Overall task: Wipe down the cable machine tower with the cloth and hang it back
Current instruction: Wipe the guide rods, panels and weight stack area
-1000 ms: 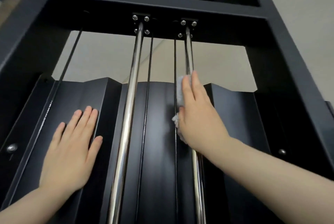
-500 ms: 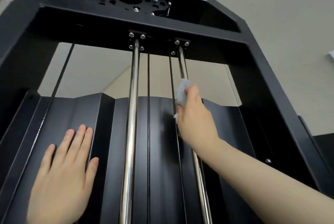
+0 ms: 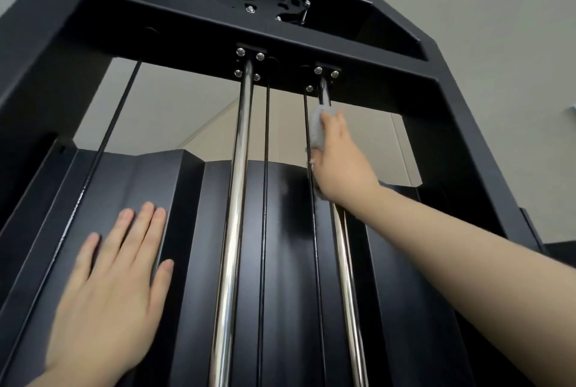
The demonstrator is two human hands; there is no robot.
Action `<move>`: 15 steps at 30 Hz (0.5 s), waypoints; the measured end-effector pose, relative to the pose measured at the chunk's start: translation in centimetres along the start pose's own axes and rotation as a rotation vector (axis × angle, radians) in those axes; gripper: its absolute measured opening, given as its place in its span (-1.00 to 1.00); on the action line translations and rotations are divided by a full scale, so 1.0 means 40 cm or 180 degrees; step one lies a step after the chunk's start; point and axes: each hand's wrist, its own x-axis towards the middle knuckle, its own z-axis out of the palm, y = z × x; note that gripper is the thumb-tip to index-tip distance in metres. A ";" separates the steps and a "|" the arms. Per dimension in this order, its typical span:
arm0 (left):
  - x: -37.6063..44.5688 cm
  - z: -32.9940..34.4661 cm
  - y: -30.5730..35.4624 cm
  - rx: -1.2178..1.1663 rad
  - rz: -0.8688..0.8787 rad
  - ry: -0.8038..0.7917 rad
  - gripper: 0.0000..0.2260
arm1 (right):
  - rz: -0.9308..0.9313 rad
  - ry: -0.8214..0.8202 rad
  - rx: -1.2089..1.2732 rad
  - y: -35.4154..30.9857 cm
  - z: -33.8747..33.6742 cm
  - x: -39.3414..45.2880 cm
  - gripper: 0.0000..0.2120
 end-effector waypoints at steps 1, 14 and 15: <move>0.000 0.001 0.000 0.0008 0.0020 0.0021 -0.44 | 0.0029 -0.0093 -0.0045 0.005 -0.006 0.023 -0.41; -0.005 0.003 0.005 0.0054 -0.0024 -0.0003 -0.45 | 0.0469 0.0062 0.1250 -0.014 -0.009 -0.188 -0.46; -0.005 0.003 0.006 0.0047 -0.0025 -0.0006 -0.45 | 0.0445 0.0152 0.1358 -0.025 -0.024 -0.191 -0.47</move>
